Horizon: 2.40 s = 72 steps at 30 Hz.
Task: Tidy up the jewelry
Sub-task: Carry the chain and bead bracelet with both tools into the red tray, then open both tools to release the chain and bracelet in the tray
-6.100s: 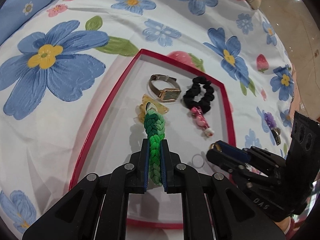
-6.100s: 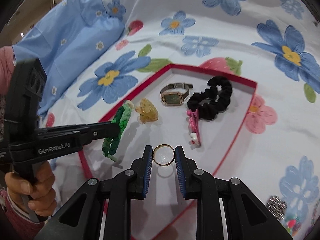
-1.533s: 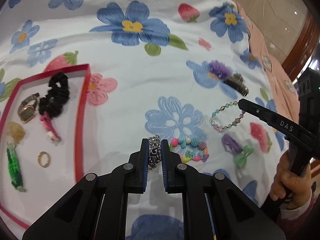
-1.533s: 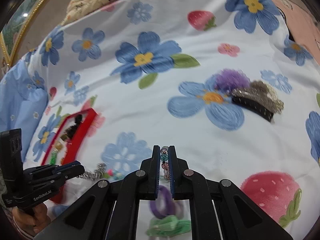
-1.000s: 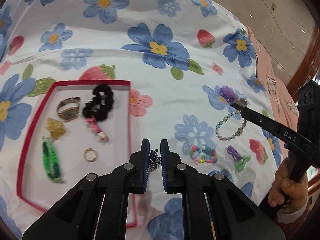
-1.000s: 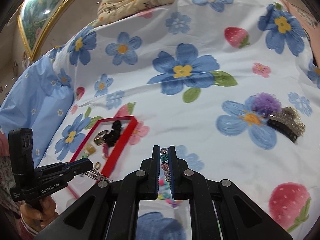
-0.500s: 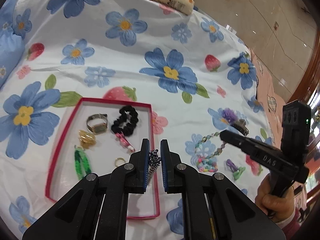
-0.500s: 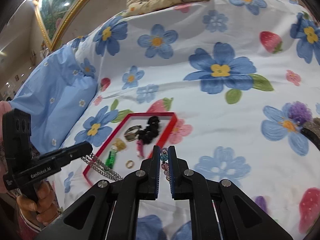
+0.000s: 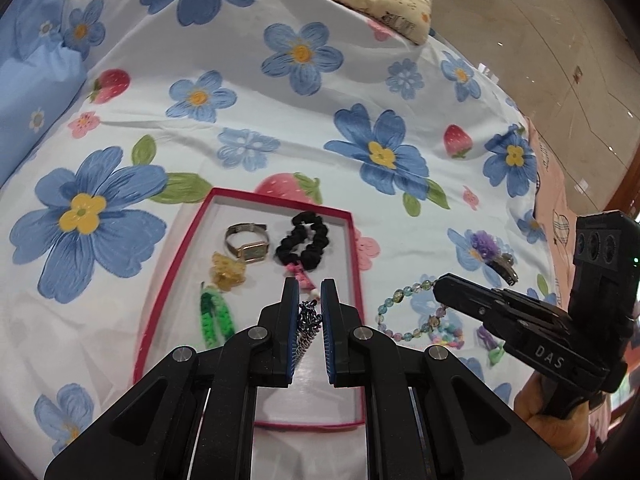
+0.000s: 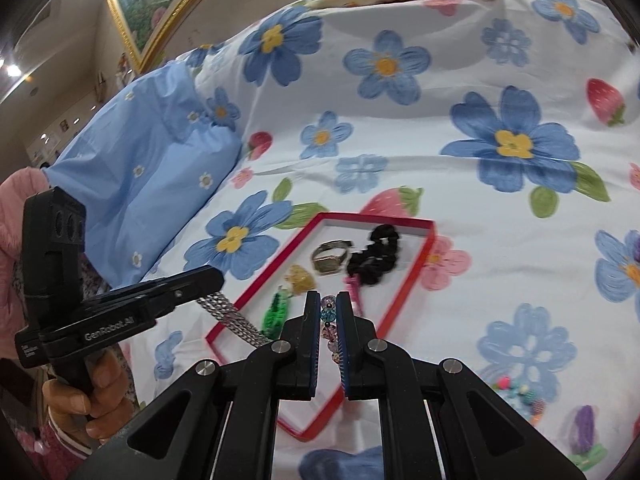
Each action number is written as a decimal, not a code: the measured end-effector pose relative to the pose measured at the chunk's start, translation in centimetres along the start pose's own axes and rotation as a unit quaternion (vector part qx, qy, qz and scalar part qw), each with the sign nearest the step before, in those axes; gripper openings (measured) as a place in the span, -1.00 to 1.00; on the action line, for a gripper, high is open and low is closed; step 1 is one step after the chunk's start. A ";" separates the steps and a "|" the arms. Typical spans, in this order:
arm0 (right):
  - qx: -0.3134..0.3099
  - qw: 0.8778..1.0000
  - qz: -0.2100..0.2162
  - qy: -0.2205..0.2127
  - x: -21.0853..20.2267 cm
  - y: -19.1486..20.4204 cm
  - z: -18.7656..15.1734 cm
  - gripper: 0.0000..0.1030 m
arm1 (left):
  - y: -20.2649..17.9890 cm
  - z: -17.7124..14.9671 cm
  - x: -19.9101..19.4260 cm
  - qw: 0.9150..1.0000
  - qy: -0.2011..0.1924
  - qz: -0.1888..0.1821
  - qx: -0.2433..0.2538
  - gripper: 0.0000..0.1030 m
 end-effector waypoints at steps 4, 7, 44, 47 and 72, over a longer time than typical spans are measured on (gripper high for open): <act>-0.011 1.000 0.013 0.010 1.5 1.6 0.0 -0.86 | 1.1 -0.1 0.4 1.000 0.005 0.006 -0.009 -0.82; -0.017 0.999 0.023 0.020 2.7 2.6 -0.3 -0.86 | 2.0 -0.2 0.7 1.000 0.007 0.010 -0.018 -0.82; -0.053 0.988 -0.034 0.143 12.5 0.9 -4.5 -0.81 | 9.6 -4.4 8.4 0.989 0.089 0.105 -0.048 -0.81; -0.054 0.988 -0.032 0.143 12.5 1.0 -4.5 -0.77 | 9.6 -4.3 8.4 0.989 0.088 0.105 -0.050 -0.81; -0.018 0.998 -0.009 0.066 5.6 0.1 -3.7 -0.29 | 6.5 -4.5 4.7 0.994 0.054 0.079 -0.055 0.09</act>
Point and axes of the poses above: each gripper's, at about its wrist camera, not at the fingertips, and x roughly the way its jaws point, y to its left, z to its top, the point moved 3 cm from there along x, roughly the way its jaws point, and after that the axes turned 9 degrees about -x, right-handed, at the moved point
